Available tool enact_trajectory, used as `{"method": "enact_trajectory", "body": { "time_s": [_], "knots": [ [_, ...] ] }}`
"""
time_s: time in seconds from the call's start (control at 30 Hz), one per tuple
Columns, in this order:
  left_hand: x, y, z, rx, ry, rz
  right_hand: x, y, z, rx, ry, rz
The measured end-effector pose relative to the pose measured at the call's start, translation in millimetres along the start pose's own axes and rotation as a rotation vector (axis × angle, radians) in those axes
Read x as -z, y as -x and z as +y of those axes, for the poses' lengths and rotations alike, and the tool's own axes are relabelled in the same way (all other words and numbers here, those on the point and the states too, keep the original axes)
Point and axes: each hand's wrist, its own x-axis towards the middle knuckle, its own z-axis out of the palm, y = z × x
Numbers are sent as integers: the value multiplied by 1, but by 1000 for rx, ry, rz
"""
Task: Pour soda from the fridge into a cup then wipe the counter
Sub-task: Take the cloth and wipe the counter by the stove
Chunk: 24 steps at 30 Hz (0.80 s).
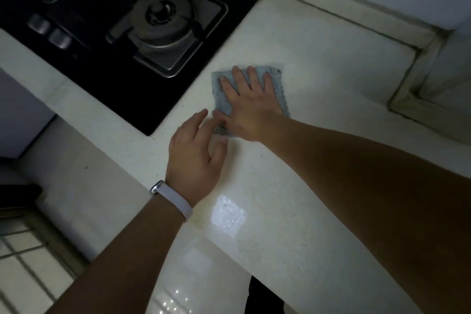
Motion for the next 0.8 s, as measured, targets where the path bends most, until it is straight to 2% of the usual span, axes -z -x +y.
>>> {"method": "enact_trajectory", "body": {
  "time_s": [0.2, 0.47, 0.63, 0.8],
  "knots": [
    [17, 10, -9, 70, 34, 54, -1, 8, -39, 114, 67, -49],
    [22, 32, 21, 83, -10, 59, -12, 80, -54, 411, 34, -53],
    [2, 55, 57, 88, -29, 17, -19, 143, -37, 410, 25, -71],
    [-14, 83, 95, 82, -49, -29, -37, 202, -16, 348, -47, 0]
  ]
}}
